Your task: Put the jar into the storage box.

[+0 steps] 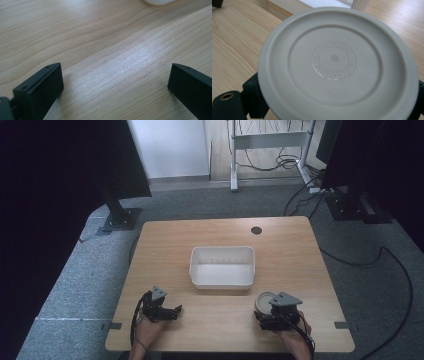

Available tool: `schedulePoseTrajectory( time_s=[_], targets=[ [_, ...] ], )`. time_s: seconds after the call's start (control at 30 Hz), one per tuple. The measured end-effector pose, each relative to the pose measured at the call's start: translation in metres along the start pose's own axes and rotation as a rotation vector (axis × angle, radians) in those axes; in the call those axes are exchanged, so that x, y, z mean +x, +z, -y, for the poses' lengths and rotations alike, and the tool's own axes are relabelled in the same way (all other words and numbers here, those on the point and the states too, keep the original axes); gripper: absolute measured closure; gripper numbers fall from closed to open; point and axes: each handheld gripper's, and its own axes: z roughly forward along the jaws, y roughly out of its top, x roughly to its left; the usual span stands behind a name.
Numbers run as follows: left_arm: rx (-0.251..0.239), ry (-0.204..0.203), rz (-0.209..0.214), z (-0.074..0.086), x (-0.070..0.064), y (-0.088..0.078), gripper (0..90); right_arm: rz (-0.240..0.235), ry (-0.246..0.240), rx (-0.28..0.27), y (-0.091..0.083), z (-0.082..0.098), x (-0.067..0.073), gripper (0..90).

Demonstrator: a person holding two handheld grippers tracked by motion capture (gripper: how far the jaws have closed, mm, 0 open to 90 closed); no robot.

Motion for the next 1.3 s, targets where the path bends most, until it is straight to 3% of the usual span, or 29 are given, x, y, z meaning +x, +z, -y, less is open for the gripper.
schedulePoseTrajectory(
  time_s=[1.3],
  targets=[
    [0.000, 0.001, 0.000, 0.000, 0.000, 0.000, 0.0, -0.020, -0.011, -0.016, 0.020, -0.034, 0.007, 9.1]
  ],
)
